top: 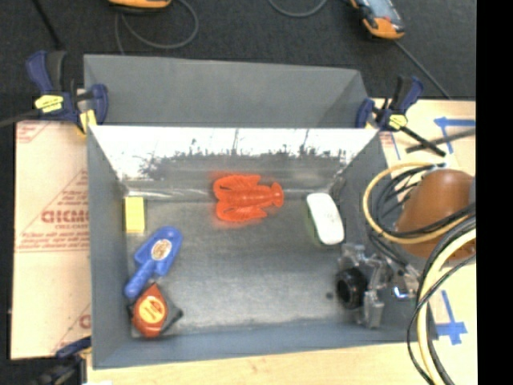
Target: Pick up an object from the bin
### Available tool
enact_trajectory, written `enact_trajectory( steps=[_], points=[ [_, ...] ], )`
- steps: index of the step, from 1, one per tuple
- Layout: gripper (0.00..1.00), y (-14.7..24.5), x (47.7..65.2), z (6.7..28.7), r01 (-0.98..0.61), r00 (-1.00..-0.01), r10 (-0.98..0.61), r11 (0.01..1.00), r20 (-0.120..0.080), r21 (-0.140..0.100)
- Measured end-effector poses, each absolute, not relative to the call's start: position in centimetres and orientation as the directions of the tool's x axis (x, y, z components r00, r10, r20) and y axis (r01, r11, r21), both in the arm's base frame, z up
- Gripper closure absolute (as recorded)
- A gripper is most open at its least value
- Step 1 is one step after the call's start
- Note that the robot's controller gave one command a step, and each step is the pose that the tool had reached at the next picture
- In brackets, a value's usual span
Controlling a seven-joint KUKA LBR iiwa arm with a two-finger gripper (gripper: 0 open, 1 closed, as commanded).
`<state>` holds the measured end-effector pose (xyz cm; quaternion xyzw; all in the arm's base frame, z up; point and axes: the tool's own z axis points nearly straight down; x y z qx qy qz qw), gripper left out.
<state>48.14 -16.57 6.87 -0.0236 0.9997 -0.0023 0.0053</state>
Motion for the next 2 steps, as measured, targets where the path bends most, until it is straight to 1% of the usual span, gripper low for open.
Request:
enact_trajectory(
  steps=[1,2],
  points=[
    [1.00,-16.28,47.98,7.06,0.229,-0.973,0.229,0.973,-0.004,0.001],
    [1.00,-16.28,47.98,7.06,0.229,-0.973,0.229,0.973,-0.004,0.001]
  ],
)
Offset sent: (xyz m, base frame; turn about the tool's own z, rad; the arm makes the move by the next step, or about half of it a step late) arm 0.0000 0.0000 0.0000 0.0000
